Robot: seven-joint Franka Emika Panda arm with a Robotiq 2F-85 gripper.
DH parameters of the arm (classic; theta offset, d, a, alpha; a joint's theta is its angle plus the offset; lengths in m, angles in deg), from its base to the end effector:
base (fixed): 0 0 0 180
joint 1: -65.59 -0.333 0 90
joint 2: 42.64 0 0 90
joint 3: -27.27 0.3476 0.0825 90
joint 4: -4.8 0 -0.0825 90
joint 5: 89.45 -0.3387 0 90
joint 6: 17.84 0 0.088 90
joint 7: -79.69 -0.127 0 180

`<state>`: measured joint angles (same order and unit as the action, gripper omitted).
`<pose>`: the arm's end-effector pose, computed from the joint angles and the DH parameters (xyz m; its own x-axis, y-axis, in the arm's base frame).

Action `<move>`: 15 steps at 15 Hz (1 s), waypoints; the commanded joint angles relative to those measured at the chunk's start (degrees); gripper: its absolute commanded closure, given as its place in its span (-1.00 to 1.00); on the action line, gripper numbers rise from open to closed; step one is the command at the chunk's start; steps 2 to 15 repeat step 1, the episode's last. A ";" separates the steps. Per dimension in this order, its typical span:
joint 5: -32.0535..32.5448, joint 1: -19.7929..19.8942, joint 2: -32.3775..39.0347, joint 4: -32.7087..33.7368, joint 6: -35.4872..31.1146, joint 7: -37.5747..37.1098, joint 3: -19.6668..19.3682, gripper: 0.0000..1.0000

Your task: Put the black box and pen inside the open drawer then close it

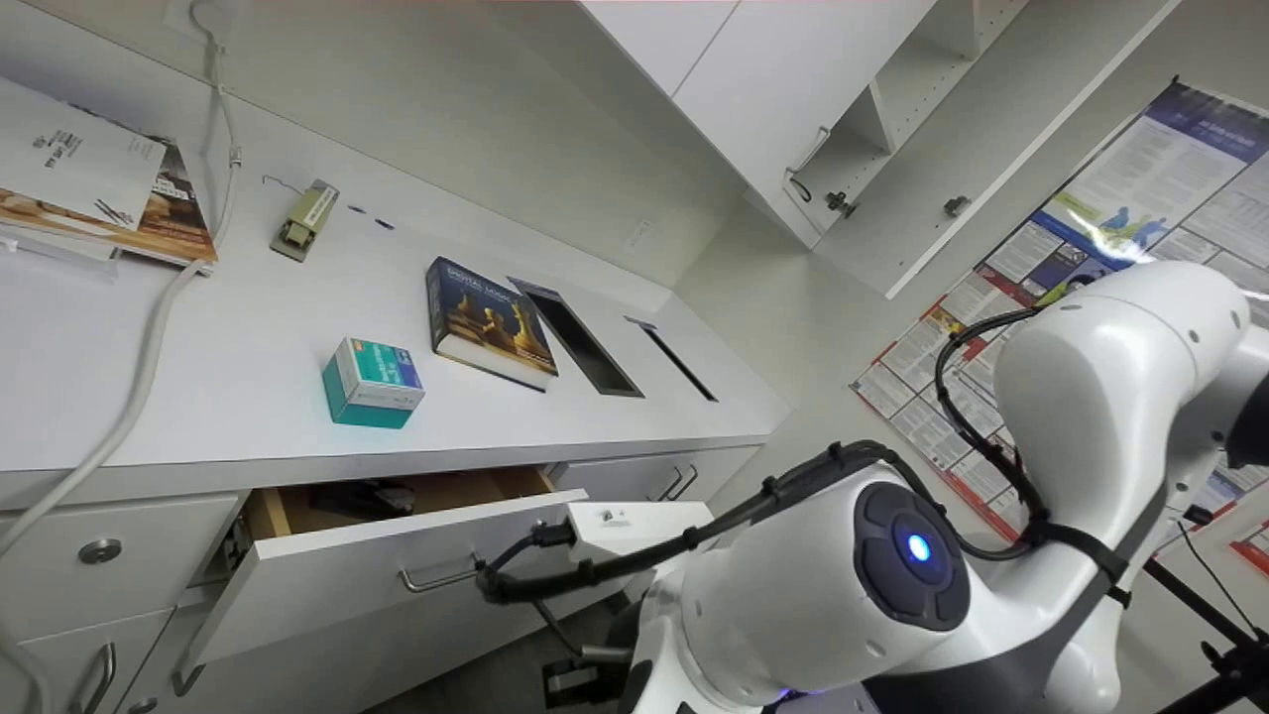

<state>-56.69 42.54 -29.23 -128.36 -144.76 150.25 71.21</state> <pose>0.2069 0.4181 0.2958 -0.9208 0.2833 -0.2681 0.3405 0.9191 -0.1984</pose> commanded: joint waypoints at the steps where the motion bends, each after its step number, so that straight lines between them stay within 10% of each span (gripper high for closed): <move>1: -7.22 -0.56 -5.13 -0.01 4.08 2.24 0.02 0.98; 15: -7.22 -0.56 -5.13 -0.01 4.08 2.24 0.02 0.98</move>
